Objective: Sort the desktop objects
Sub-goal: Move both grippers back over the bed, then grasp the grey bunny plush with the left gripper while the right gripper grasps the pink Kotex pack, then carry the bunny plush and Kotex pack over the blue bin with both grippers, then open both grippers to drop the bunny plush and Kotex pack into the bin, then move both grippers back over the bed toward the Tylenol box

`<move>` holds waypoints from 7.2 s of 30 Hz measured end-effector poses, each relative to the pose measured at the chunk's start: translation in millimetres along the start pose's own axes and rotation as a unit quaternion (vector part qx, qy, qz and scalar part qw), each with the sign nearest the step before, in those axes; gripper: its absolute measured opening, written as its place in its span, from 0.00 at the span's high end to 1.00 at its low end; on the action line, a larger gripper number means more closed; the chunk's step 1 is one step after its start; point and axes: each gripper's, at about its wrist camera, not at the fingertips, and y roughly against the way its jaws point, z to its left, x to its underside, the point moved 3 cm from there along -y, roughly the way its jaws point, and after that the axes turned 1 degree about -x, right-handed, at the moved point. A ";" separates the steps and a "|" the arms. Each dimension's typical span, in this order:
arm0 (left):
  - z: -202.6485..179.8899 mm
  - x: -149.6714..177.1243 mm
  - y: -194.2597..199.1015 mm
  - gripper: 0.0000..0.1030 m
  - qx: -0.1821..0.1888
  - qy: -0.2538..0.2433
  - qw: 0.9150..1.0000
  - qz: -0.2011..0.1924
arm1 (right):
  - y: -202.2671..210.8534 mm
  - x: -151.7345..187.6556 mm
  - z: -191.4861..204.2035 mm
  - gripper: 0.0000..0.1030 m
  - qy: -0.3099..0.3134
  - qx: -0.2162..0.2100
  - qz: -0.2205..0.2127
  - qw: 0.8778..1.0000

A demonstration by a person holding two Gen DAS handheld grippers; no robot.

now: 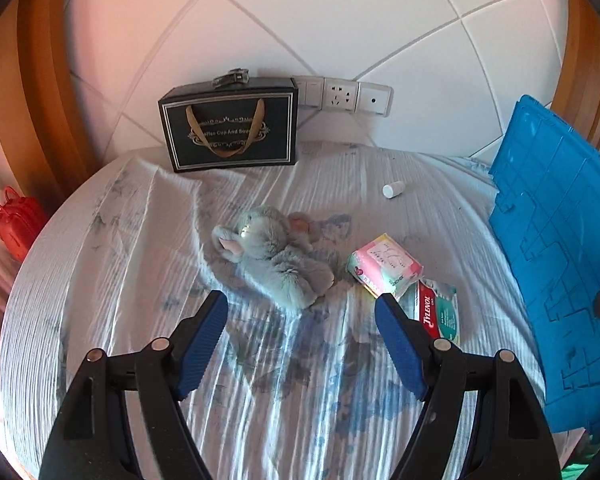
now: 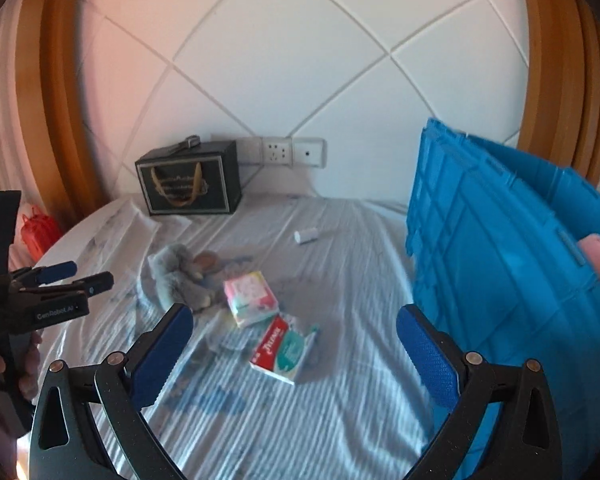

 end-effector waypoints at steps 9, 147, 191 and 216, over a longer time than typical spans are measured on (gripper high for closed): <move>-22.0 4.1 -80.0 0.27 0.025 -0.042 0.996 0.074 | -117.7 47.5 -19.2 0.00 -0.042 0.008 0.139 0.989; -443.5 -3.6 153.6 0.61 0.229 -0.303 0.921 -0.086 | 202.0 33.1 -351.0 0.30 -0.191 0.285 -0.072 0.937; -343.6 0.0 191.5 0.31 0.284 -0.234 0.920 -0.132 | 260.8 61.3 -321.6 0.00 -0.228 0.342 -0.077 0.908; -61.6 -3.9 81.1 0.31 0.141 -0.129 0.980 -0.062 | 140.7 -17.7 -9.7 0.00 -0.046 0.116 -0.105 0.987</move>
